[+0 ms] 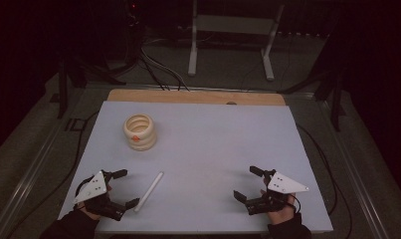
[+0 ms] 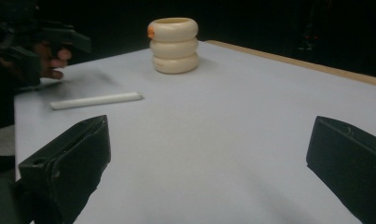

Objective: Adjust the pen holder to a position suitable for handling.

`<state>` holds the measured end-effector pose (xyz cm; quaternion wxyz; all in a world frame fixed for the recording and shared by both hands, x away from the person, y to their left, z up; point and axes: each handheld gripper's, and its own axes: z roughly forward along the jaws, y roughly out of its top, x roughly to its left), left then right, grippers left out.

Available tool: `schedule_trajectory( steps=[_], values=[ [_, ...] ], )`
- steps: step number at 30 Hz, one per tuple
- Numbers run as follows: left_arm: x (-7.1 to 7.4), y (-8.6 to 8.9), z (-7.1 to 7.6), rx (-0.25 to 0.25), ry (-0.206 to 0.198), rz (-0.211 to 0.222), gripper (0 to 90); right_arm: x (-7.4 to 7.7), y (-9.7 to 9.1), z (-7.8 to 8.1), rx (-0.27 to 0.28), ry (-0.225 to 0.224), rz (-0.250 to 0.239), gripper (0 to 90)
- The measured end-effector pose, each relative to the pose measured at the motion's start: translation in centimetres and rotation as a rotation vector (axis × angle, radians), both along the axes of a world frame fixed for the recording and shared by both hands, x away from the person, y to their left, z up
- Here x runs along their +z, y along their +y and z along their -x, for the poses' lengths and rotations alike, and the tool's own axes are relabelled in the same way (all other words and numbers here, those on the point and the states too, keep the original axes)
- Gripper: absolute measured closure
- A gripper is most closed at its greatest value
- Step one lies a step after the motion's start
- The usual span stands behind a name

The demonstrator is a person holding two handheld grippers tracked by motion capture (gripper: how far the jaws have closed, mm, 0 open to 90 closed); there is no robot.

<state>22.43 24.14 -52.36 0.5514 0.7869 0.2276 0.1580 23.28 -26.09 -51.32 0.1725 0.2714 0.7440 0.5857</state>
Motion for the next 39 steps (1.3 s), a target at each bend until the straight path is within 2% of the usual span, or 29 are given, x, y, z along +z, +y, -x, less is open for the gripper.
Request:
schedule_trajectory(
  steps=[3, 9, 13, 16, 20, 29, 31, 32, 34, 39],
  values=[
    [0.0, -0.2, 0.0, -0.008, 0.003, -0.007, 0.1, 0.0, 0.1, 0.0, -0.018, -0.004, 0.011, 0.0],
    [0.2, -0.5, 0.1, -0.034, 0.018, -0.009, 0.2, 0.1, 0.2, 0.1, -0.017, -0.010, 0.009, 0.0],
    [0.9, -1.0, 0.0, -0.080, 0.033, -0.007, 0.1, 0.4, 0.2, 0.2, -0.022, -0.017, -0.004, 0.0],
    [1.5, -1.3, -0.1, -0.094, 0.031, -0.026, 0.1, 0.6, 0.1, 0.2, -0.023, -0.022, -0.001, 0.0],
    [2.6, -1.3, -0.2, -0.110, 0.023, -0.020, 0.1, 0.7, 0.1, 0.2, -0.030, -0.027, 0.002, 0.0],
    [5.1, -0.5, -1.5, -0.088, 0.008, -0.002, 0.1, 0.8, 0.1, 0.2, -0.035, -0.035, -0.001, 0.0],
    [5.1, -0.5, -1.5, -0.088, 0.008, -0.002, 0.1, 0.8, 0.1, 0.2, -0.035, -0.034, -0.001, 0.0],
    [6.0, -0.3, -2.1, -0.070, -0.003, -0.007, 0.1, 0.8, 0.1, 0.2, -0.034, -0.035, 0.000, 0.0],
    [6.5, -0.1, -2.5, -0.059, -0.009, 0.004, 0.1, 0.8, 0.1, 0.2, -0.034, -0.034, -0.003, 0.0],
    [7.6, 0.1, -3.5, -0.032, -0.027, -0.011, 0.1, 0.8, 0.1, 0.2, -0.033, -0.033, -0.005, 0.0]
  ],
)
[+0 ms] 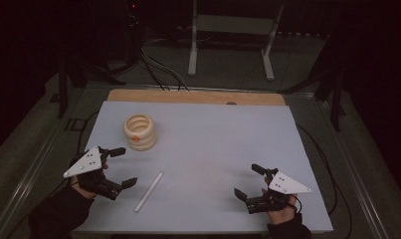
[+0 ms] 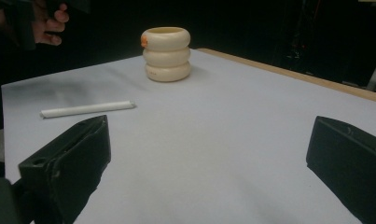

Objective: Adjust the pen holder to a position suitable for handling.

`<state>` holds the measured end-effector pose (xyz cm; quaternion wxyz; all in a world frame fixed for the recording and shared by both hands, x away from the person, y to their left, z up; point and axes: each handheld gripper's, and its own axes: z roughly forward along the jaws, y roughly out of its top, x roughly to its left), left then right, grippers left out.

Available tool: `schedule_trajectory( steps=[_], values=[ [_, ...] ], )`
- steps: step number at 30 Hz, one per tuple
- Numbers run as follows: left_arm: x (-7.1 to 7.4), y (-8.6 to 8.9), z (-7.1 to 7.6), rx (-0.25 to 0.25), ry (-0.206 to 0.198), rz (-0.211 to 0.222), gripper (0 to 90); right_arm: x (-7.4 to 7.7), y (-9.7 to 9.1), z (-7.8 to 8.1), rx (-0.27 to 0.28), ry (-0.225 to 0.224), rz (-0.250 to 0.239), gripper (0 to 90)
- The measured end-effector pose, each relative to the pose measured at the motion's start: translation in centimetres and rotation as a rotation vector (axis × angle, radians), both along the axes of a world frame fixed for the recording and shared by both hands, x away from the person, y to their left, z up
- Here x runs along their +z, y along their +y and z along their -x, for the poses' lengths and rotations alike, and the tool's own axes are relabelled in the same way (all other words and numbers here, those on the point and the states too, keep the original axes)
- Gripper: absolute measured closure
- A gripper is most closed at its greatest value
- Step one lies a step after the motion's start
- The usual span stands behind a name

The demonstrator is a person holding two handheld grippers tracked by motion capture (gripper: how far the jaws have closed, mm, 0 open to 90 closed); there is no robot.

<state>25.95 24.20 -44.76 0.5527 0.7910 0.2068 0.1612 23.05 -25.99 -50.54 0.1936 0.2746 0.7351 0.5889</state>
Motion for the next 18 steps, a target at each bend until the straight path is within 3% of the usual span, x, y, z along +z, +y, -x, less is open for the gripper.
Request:
schedule_trajectory(
  steps=[18],
  values=[
    [2.8, 1.0, -4.2, 0.093, -0.007, -0.008, 0.1, -0.1, 0.0, -0.1, 0.001, 0.005, -0.009, 0.0]
  ],
)
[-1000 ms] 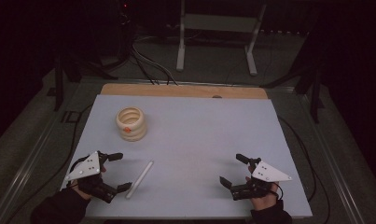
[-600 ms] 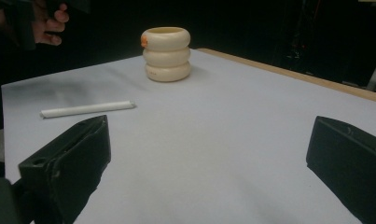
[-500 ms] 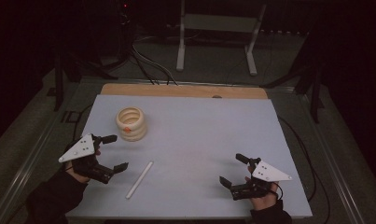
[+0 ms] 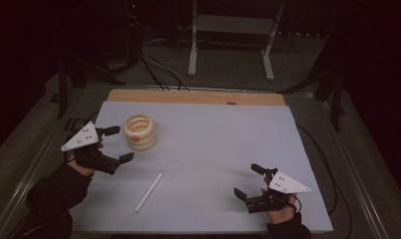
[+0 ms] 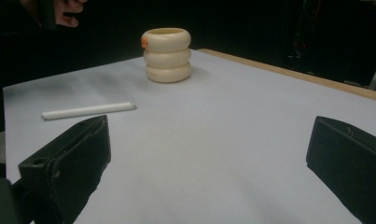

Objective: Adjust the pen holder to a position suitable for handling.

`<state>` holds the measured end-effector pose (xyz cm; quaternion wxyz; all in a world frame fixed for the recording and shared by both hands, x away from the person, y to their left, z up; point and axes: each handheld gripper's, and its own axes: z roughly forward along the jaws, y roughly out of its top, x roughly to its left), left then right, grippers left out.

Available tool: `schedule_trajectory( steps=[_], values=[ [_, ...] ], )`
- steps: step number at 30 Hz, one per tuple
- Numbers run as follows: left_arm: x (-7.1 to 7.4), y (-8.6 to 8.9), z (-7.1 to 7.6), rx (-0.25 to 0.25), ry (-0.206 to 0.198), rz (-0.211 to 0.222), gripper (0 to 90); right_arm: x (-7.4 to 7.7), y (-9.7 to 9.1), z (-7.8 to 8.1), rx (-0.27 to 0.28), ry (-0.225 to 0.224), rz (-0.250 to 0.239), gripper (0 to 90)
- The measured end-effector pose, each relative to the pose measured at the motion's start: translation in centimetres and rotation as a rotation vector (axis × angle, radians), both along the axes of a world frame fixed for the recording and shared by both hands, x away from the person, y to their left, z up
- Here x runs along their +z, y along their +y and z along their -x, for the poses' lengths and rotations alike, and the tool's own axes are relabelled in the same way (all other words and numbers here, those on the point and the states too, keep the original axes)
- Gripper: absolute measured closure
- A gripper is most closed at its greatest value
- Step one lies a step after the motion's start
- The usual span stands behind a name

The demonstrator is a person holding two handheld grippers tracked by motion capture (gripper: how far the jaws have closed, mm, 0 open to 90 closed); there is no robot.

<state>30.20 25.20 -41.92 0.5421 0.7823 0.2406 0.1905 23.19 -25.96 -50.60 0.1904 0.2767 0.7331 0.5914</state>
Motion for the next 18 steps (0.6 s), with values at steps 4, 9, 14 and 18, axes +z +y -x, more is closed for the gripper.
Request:
schedule_trajectory(
  steps=[4, 9, 14, 18],
  values=[
    [0.4, 0.3, -0.9, 0.030, -0.001, -0.002, 0.1, 0.0, 0.0, 0.0, 0.001, -0.001, 0.003, 0.0],
    [0.8, 0.7, -2.2, 0.073, -0.002, -0.005, 0.2, -0.1, 0.1, 0.0, 0.001, 0.000, 0.004, 0.0],
    [0.9, 0.9, -3.5, 0.126, 0.006, -0.015, 0.2, -0.1, 0.1, -0.1, 0.002, 0.001, 0.005, 0.0],
    [0.8, 0.8, -4.6, 0.167, 0.011, -0.022, 0.2, -0.1, 0.1, -0.1, 0.001, 0.004, 0.001, 0.0]
  ],
)
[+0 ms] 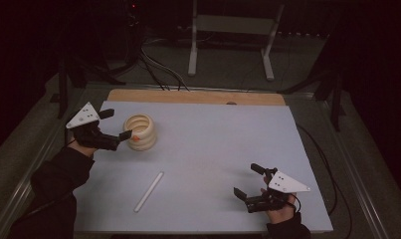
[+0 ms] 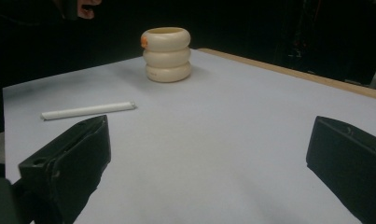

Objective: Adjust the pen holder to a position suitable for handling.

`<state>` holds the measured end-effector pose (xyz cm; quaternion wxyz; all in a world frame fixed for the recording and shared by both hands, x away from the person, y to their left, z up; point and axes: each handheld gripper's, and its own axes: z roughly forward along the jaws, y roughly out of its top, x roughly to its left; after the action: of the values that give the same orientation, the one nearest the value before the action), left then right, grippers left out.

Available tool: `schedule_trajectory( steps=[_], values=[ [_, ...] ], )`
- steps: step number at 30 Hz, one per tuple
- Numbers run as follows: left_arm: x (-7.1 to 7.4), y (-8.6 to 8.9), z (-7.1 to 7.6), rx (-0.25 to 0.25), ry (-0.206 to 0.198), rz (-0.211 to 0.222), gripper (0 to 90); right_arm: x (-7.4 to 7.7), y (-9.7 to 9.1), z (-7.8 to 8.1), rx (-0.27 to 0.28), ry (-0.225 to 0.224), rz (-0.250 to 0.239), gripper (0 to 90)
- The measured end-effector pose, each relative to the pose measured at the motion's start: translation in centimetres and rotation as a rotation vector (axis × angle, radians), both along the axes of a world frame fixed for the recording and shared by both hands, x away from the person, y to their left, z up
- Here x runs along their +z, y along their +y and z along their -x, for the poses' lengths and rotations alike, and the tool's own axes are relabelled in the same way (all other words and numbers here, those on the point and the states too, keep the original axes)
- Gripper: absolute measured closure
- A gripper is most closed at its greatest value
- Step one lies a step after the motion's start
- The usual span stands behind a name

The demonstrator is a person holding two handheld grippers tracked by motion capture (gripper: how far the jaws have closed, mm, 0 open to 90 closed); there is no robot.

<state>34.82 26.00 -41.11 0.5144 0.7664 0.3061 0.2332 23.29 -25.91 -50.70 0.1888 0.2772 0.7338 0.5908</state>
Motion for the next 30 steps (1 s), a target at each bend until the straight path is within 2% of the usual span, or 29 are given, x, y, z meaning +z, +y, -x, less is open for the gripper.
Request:
schedule_trajectory(
  steps=[4, 6, 13, 17, 20, 22, 28, 30],
  values=[
    [-0.2, -0.1, -0.9, 0.039, 0.008, -0.005, 0.2, 0.0, 0.1, 0.0, 0.003, 0.003, 0.005, 0.0],
    [-0.4, -0.2, -1.5, 0.078, 0.014, -0.026, 0.2, -0.1, 0.1, 0.0, 0.003, 0.004, 0.002, 0.0],
    [-1.8, -0.1, -2.9, 0.167, 0.031, -0.053, 0.2, -0.1, 0.1, 0.0, 0.005, 0.005, 0.003, 0.0],
    [-2.5, 0.0, -3.5, 0.197, 0.083, -0.039, 0.2, -0.1, 0.1, -0.1, 0.005, 0.005, 0.001, 0.0],
    [-3.1, -0.2, -3.8, 0.232, 0.099, -0.064, 0.2, -0.2, 0.1, -0.1, 0.007, 0.006, 0.007, 0.0],
    [-3.6, -0.2, -4.0, 0.251, 0.112, -0.051, 0.2, -0.1, 0.1, -0.1, 0.006, 0.005, 0.007, 0.0],
    [-4.5, -0.7, -4.9, 0.317, 0.167, -0.081, 0.2, -0.2, 0.1, -0.1, 0.007, 0.007, 0.008, 0.0],
    [-4.8, -0.8, -5.1, 0.333, 0.179, -0.087, 3.5, -0.2, 0.1, -0.1, 0.008, 0.008, 0.009, 0.0]
  ],
)
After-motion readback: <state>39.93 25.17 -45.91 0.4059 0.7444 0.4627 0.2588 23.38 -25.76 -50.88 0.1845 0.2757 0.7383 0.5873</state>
